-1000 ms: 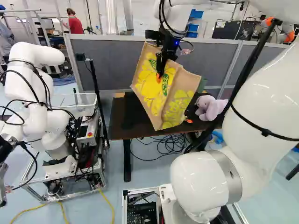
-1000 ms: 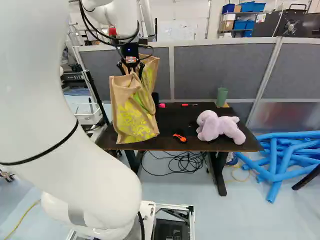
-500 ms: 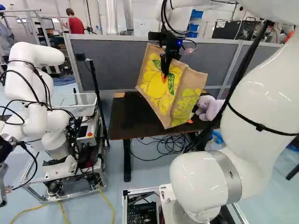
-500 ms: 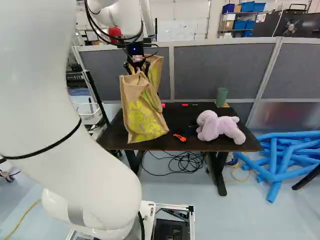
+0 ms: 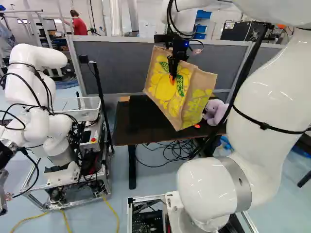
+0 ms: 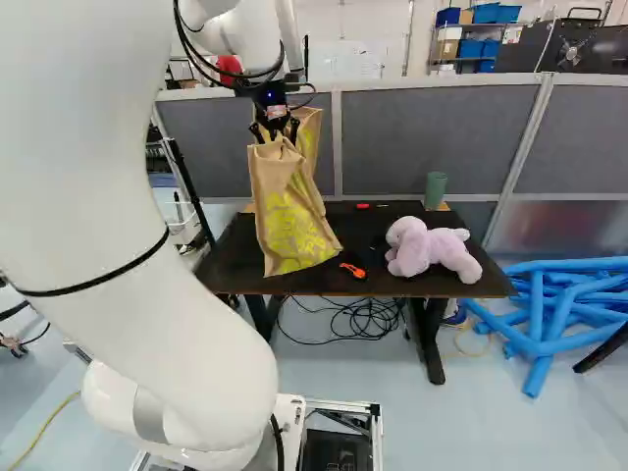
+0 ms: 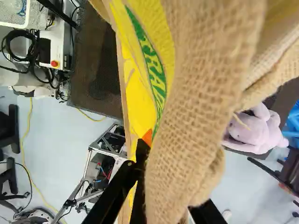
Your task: Pick up the bag on the ground and place it on the table
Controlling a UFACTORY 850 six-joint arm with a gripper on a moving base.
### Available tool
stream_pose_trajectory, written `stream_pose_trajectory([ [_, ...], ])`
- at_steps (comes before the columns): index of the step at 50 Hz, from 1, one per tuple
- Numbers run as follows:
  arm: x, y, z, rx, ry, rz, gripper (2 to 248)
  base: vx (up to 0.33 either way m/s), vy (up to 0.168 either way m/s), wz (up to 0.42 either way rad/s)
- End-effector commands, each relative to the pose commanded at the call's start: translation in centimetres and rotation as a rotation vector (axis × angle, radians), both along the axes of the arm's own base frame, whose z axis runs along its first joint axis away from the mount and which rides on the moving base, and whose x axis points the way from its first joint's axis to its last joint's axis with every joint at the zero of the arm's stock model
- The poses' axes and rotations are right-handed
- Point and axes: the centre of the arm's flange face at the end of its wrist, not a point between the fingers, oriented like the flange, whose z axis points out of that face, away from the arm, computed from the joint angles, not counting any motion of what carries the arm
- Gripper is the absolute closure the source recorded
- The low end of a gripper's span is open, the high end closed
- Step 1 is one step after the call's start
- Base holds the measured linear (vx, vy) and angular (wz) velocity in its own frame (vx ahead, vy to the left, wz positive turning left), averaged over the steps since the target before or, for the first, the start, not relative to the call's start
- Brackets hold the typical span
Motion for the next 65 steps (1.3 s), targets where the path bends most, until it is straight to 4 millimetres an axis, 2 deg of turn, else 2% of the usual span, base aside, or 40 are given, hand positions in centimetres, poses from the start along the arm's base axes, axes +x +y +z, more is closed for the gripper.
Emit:
stream_pose_trajectory([
  [13,1.1,0.4,-0.3,0.000,0.006,0.008,228,0.000,0.000,0.000],
  [28,1.5,0.5,-0.6,-0.002,0.010,0.011,228,0.000,0.000,0.000],
  [40,2.3,0.9,-2.2,-0.015,0.030,0.027,228,0.000,0.000,0.000],
  [56,3.5,3.7,-4.6,-0.020,0.075,0.081,228,0.000,0.000,0.000],
  [65,4.2,4.2,-6.0,-0.030,0.093,0.096,228,0.000,0.000,0.000],
])
